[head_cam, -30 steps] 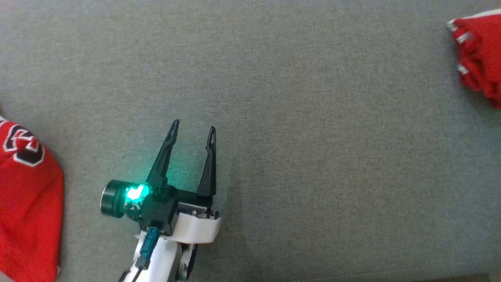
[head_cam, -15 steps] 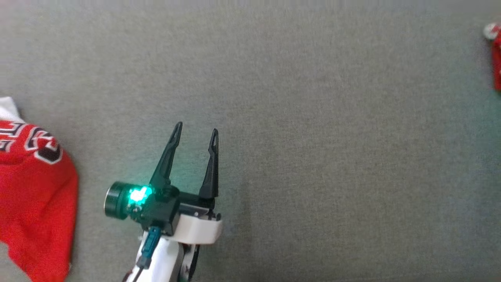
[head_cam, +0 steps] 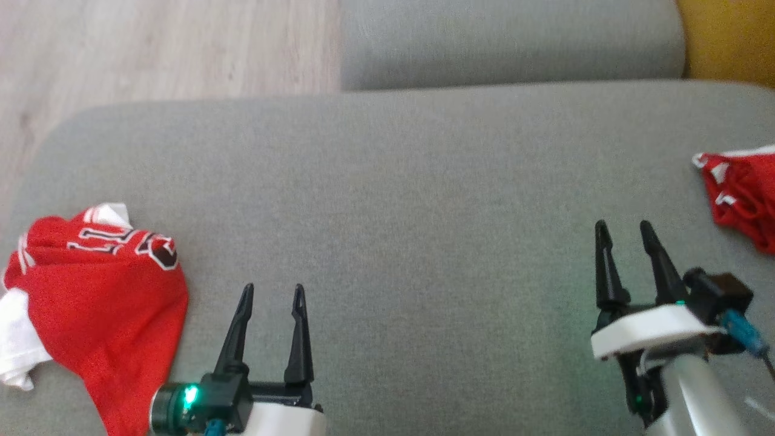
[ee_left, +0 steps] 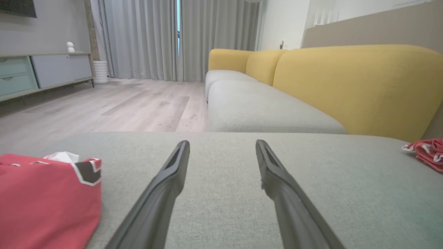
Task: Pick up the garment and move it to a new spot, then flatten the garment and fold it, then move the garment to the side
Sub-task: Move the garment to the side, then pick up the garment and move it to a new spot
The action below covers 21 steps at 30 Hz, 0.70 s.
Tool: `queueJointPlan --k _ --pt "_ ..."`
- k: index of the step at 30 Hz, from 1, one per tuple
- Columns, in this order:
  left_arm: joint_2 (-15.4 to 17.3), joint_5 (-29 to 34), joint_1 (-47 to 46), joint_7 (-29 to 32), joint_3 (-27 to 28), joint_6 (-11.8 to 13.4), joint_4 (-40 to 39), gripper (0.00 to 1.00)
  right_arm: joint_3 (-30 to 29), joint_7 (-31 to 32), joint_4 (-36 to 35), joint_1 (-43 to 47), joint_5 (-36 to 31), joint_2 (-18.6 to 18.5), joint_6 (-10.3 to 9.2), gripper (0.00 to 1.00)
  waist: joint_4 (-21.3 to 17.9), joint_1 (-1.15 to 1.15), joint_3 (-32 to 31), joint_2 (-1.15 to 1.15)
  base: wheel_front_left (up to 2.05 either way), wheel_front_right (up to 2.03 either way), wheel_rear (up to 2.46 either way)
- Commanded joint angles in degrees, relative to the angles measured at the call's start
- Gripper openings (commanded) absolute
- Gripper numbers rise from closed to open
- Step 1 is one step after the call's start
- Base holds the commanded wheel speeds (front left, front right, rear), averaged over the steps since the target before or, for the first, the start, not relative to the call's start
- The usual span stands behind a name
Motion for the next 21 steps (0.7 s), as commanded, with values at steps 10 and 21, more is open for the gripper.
queueJointPlan --k 10,21 --pt "-0.15 2.86 3.09 -0.29 2.67 -0.05 -6.03 1.00 3.90 -0.76 -15.33 14.46 -0.88 1.66 -0.05 1.00 0.81 0.03 -6.36 0.00 0.00 0.00 0.00" --pt "-0.15 3.49 5.14 -0.29 3.78 -0.35 -2.68 1.00 4.89 -0.77 -15.33 18.43 -2.91 1.84 -0.05 1.00 -0.08 0.03 -7.96 0.00 0.00 0.00 0.00"
